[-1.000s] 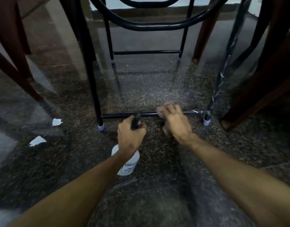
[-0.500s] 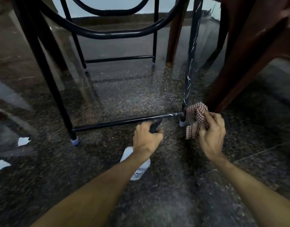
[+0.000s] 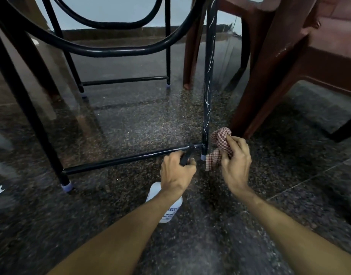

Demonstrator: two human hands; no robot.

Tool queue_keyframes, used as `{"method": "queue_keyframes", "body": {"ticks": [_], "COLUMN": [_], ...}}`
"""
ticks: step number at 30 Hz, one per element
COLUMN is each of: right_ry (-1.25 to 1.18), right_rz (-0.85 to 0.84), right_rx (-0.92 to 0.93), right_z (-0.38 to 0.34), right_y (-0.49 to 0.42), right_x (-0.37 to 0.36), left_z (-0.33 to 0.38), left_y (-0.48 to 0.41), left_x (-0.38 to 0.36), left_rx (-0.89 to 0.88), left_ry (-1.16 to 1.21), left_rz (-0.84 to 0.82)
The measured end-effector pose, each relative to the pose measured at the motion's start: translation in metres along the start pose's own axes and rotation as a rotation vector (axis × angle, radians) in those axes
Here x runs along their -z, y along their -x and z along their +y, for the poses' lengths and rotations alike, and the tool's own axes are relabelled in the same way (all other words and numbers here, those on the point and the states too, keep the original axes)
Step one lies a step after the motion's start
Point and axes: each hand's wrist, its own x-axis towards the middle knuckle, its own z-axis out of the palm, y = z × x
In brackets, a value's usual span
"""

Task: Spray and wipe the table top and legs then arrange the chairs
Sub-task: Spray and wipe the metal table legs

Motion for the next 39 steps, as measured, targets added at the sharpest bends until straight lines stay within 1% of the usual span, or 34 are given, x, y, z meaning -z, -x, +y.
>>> {"method": "queue_keyframes", "body": {"ticks": [3, 5, 7, 8, 9, 11, 12, 14, 15, 17, 20, 21, 22, 24, 25, 27, 30, 31, 32, 35, 37, 39], "right_ry": [0.019, 0.073, 0.182, 0.19, 0.205, 0.264, 0.29, 0.376, 0.428, 0.483, 0.332, 0.332, 0.33, 0.32, 0.331, 0.31, 0.213, 0.225, 0.253, 0.321, 0.276, 0.173], "right_rz": [-0.138, -0.197, -0.246, -0.311, -0.414, -0.51, -0.506, -0.469, -0.46, -0.507, -0.617, -0.661, -0.661, -0.579, -0.553, -0.485, -0.284, -0.266, -0.301, -0.513, -0.496, -0.396], "right_rx": [-0.077, -0.092, -0.002, 0.056, 0.125, 0.293, 0.299, 0.245, 0.261, 0.285, 0.346, 0.345, 0.324, 0.212, 0.184, 0.223, 0.21, 0.206, 0.196, 0.171, 0.148, 0.142], "right_z": [-0.012, -0.02, -0.03, -0.036, -0.039, -0.04, -0.036, -0.021, -0.017, -0.018, -0.037, -0.041, -0.038, -0.019, -0.009, -0.006, -0.032, -0.039, -0.04, -0.018, -0.014, -0.026], "right_y": [-0.003, -0.001, 0.007, 0.013, 0.019, 0.021, 0.014, 0.002, 0.0, 0.001, 0.001, 0.002, 0.001, -0.002, -0.001, -0.009, -0.037, -0.042, -0.041, -0.013, -0.008, -0.02], "right_x": [-0.033, -0.049, -0.059, -0.061, -0.063, -0.066, -0.067, -0.065, -0.059, -0.054, -0.061, -0.063, -0.063, -0.054, -0.047, -0.037, -0.035, -0.037, -0.038, -0.038, -0.025, -0.018], "left_z": [-0.005, -0.009, -0.012, -0.014, -0.018, -0.021, -0.022, -0.027, -0.027, -0.027, -0.025, -0.025, -0.025, -0.023, -0.022, -0.02, -0.014, -0.01, -0.007, 0.007, 0.028, 0.051], "left_y": [-0.004, -0.006, -0.009, -0.011, -0.013, -0.013, -0.013, -0.013, -0.012, -0.011, -0.012, -0.011, -0.011, -0.01, -0.008, -0.01, -0.012, -0.013, -0.012, -0.013, -0.017, -0.022], "left_x": [0.009, 0.017, 0.029, 0.033, 0.037, 0.044, 0.047, 0.051, 0.053, 0.059, 0.06, 0.059, 0.059, 0.061, 0.061, 0.061, 0.052, 0.05, 0.048, 0.045, 0.048, 0.051], "left_rx": [-0.016, -0.024, -0.028, -0.03, -0.034, -0.037, -0.038, -0.04, -0.04, -0.03, -0.026, -0.028, -0.03, -0.049, -0.052, -0.051, -0.059, -0.067, -0.068, -0.078, -0.087, -0.101], "left_ry": [0.041, 0.035, 0.021, 0.011, 0.004, 0.011, 0.009, 0.01, 0.017, 0.015, 0.008, 0.004, 0.007, 0.018, 0.024, 0.027, 0.035, 0.039, 0.042, 0.066, 0.109, 0.135], "left_rz": [0.041, 0.048, 0.067, 0.076, 0.081, 0.074, 0.066, 0.05, 0.053, 0.078, 0.096, 0.093, 0.09, 0.085, 0.078, 0.08, 0.061, 0.05, 0.041, 0.039, 0.038, 0.068]}}
